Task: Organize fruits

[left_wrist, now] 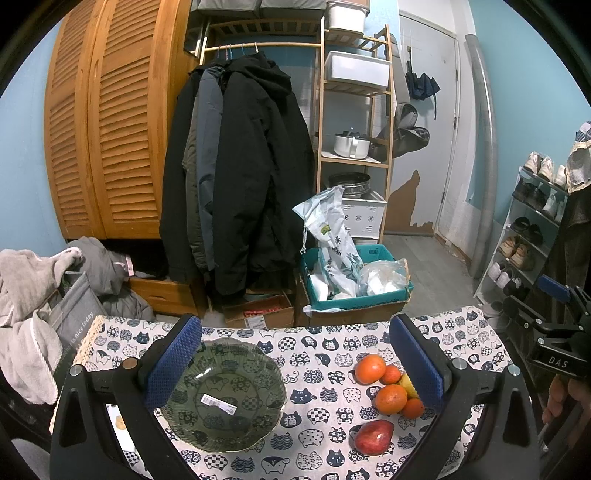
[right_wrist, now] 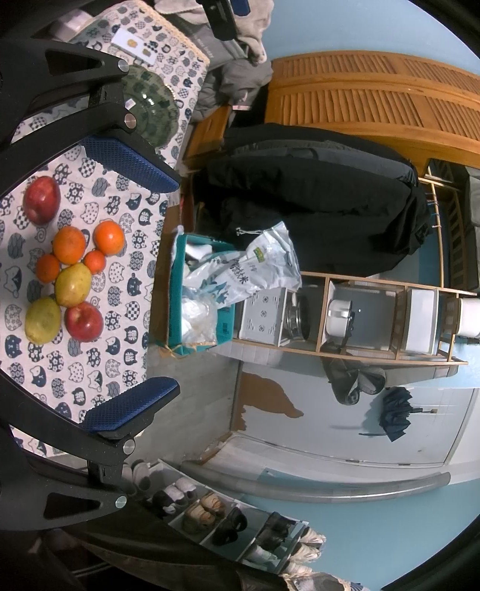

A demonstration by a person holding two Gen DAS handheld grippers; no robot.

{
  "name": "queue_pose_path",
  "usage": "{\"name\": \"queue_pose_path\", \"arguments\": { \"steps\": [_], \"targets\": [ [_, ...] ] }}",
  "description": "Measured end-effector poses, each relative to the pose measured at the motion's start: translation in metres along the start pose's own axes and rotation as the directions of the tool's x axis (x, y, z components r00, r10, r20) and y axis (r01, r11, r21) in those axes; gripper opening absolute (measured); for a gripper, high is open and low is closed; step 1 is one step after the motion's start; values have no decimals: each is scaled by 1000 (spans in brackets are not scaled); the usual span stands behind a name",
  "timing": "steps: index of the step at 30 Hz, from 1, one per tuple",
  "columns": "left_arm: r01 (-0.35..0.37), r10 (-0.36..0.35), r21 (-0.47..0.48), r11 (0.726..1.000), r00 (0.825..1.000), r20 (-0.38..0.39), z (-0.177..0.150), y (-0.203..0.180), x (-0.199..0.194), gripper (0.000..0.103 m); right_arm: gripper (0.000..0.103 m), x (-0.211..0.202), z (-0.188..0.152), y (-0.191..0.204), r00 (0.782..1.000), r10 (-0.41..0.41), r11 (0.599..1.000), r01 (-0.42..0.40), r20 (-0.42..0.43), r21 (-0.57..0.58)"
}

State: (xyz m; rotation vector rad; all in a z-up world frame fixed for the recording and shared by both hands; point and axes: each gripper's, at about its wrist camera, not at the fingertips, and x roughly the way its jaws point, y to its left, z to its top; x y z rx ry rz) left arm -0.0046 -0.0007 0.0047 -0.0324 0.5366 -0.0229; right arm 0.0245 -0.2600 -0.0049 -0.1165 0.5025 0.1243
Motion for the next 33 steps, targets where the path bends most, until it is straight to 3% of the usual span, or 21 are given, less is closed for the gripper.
{"name": "queue_pose_path", "arguments": {
  "steps": [33],
  "targets": [
    [18,-18,10,1000,999,-26,-5,-21,7,102,98,0,-3,-6,1000,3,1000,-3,-8,3]
  ]
}}
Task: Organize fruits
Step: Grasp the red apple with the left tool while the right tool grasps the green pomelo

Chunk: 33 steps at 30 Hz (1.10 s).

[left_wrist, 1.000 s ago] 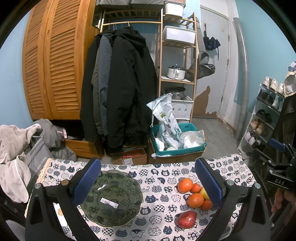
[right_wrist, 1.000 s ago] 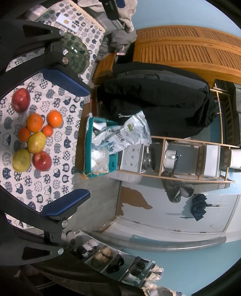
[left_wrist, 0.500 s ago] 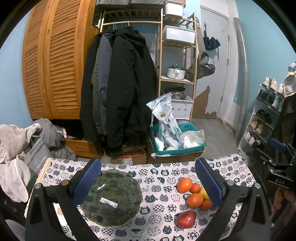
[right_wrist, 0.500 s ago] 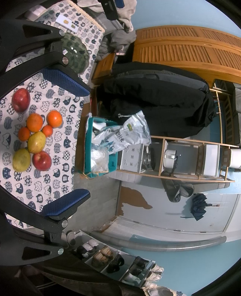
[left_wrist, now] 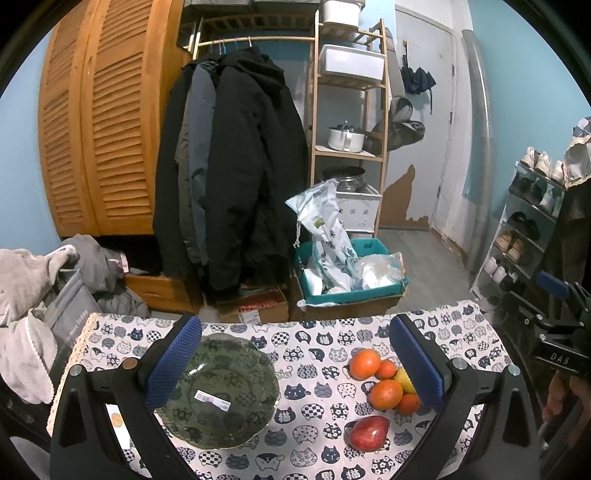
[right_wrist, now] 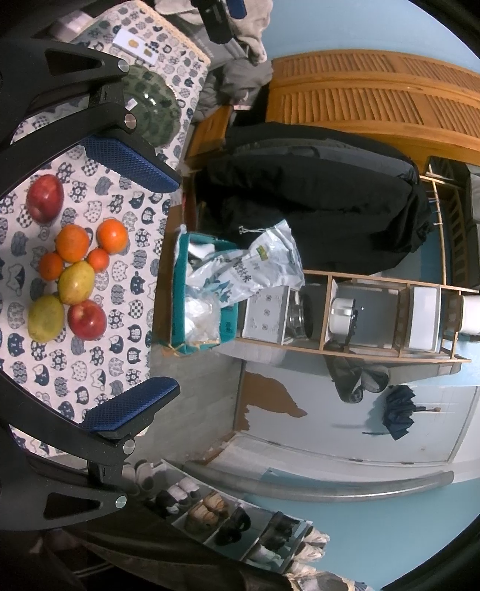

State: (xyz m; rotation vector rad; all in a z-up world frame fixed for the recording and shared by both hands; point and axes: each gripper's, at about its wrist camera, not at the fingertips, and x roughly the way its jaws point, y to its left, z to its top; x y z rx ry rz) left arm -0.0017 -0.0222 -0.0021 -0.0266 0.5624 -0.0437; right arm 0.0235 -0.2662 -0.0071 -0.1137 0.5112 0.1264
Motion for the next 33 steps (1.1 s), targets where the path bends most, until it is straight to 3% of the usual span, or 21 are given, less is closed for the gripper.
{"name": "queue_pose_path", "arguments": {
  "steps": [9,20,26,33],
  "targets": [
    [26,-24,22,999,997,-80,-12,-12,25,102,98,15,-13,-6,996,6,1000,-4,-86,18],
    [69,-58,46,997,977,-204,-38,-25,59,102,98,38,-41,-25,977,-24,998,36,-212,49],
    [94,-76,54,994,959,-274,-54,-36,81,102,98,52,-65,-36,955,-35,997,55,-296,60],
    [115,-82,65,991,921,-382,-83,-50,114,102,98,71,-98,-50,917,-25,993,69,-397,96]
  ]
}}
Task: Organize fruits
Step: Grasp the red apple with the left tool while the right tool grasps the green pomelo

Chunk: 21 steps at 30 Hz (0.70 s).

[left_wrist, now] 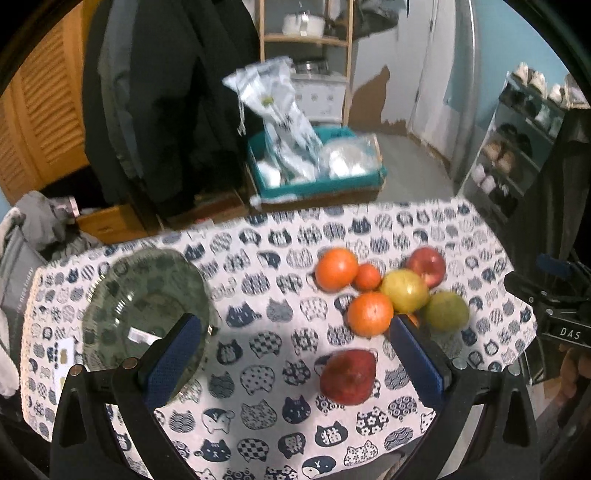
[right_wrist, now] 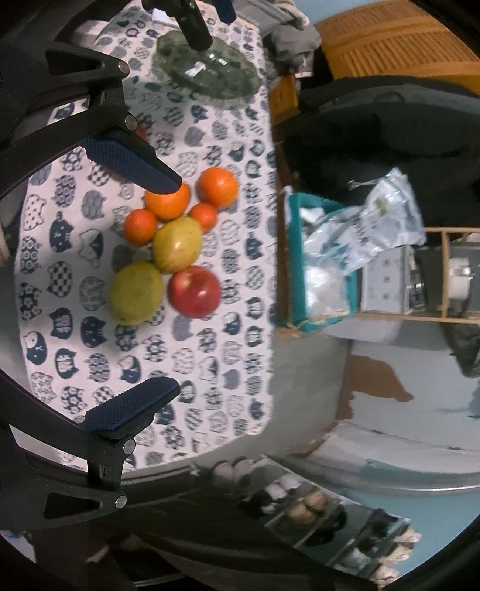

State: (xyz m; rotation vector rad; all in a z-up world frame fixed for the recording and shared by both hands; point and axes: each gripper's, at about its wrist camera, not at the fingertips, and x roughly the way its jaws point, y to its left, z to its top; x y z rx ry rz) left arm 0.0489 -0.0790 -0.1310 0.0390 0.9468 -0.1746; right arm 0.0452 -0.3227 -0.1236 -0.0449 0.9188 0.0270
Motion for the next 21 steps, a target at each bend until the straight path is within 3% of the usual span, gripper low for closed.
{"name": "queue_pose_path", "arguments": {
  "steps": [9,21],
  "targets": [
    [28,-26,9,1000,989,-148,-21,-17,49,102,98,49,-32,-16,986,-2,999,8,-168,39],
    [56,-42,41,998,957,-286,-44,-39,95,102,98,77,-51,-15,967,-4,1000,9,-256,18]
  ]
}}
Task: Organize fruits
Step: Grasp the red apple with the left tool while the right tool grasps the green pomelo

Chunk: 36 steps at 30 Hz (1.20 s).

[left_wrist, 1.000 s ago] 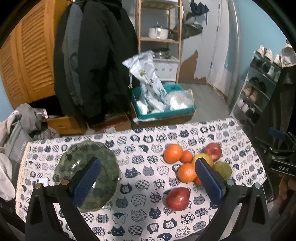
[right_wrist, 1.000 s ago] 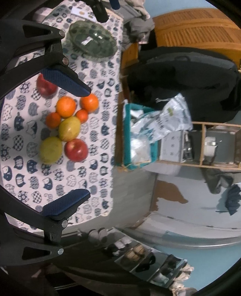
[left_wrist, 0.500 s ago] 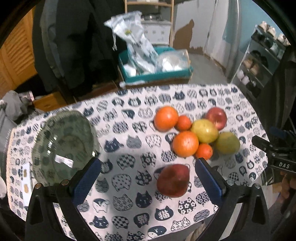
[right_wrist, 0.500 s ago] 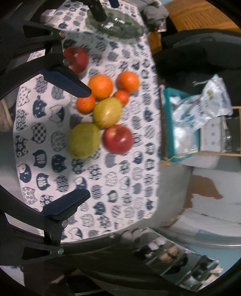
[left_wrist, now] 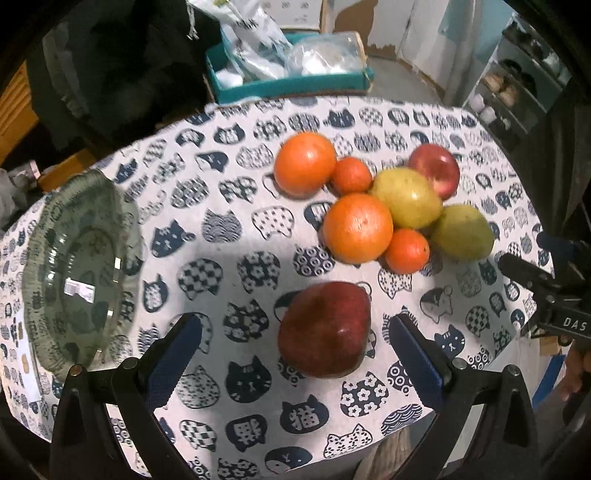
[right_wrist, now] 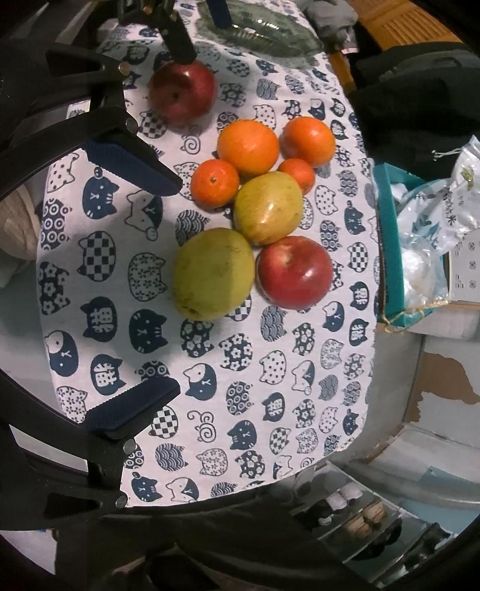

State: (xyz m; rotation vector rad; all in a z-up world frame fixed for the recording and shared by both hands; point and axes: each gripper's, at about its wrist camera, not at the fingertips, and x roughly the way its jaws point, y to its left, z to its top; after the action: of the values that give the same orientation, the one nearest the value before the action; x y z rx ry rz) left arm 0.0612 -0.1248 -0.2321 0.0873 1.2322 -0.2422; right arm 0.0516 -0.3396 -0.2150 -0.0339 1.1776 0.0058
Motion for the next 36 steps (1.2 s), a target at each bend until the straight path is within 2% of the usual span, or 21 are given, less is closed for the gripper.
{"name": "queue_pose_path", "arguments": {
  "steps": [6,12,14,16,21,27,36],
  "targets": [
    [7,-6,20,1000,999,-51,-4,-8,21,101,98,8,-2,-2,1000,5,1000,-5,-18,3],
    [31,-27,43,999,994,-107,-6,-15,40,84,98,22,0,-3,999,19,1000,-19,-42,5],
    [41,-34,47,998,991,-130,-7,-16,45,72,98,27,1,-2,999,22,1000,-22,-49,-1],
    [67,-61,35,997,988,-141,-8,-16,48,67,98,33,3,-1,998,31,1000,-31,-59,-4],
    [86,-84,13,996,990,-112,-4,-13,43,64,98,47,9,0,997,39,999,-40,-70,-10],
    [76,-75,-2,997,995,-70,9,-8,42,63,98,66,18,-1,994,49,999,-50,-93,-7],
    [91,-92,-17,996,995,-50,17,-4,43,64,98,92,25,-2,989,58,998,-59,-134,-5]
  ]
}}
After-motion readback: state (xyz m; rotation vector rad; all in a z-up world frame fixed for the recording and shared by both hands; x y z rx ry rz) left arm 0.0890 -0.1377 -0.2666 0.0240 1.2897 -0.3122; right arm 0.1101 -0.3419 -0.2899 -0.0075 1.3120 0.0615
